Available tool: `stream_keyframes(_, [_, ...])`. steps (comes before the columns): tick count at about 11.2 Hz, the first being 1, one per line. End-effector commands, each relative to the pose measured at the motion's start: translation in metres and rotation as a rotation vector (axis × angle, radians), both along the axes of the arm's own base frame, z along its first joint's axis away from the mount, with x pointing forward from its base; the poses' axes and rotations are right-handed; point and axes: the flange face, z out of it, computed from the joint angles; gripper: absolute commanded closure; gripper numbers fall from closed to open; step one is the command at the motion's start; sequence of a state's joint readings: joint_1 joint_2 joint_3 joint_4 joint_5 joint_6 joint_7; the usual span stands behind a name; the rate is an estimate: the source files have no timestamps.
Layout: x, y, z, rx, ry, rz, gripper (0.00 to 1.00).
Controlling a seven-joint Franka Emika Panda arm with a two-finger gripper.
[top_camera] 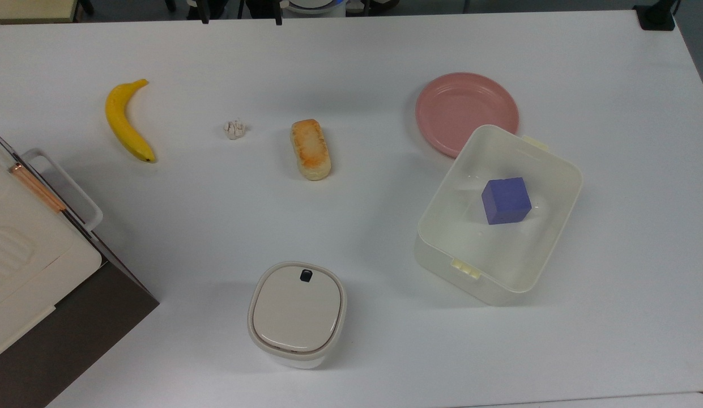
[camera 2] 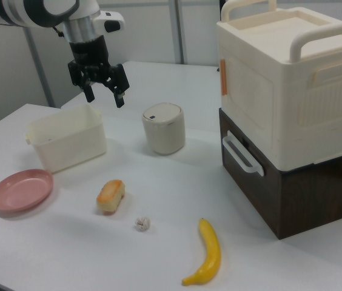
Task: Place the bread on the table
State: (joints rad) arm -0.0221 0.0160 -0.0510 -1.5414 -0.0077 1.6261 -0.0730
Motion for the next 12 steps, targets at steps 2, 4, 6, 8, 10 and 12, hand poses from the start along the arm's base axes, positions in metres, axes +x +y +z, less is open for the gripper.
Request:
stream_keyframes(2, [-0.0061,0.0056,0.0026,0.023,0.015,0.007,0.0])
stream_keyframes(4, [-0.0065,0.0039,0.0036,0.023,0.012,0.005,0.0])
stream_keyframes(6, [-0.0068,0.0022,0.0035,0.023,0.013,0.01,0.0])
stream_keyframes(8, [-0.008,0.0025,0.0023,0.025,0.025,0.01,0.0])
stream_keyframes(10, [-0.0091,0.0025,0.0039,0.026,0.024,0.004,0.0])
stream_keyframes(12, [-0.0093,0.0025,0.0038,0.026,0.026,0.004,0.0])
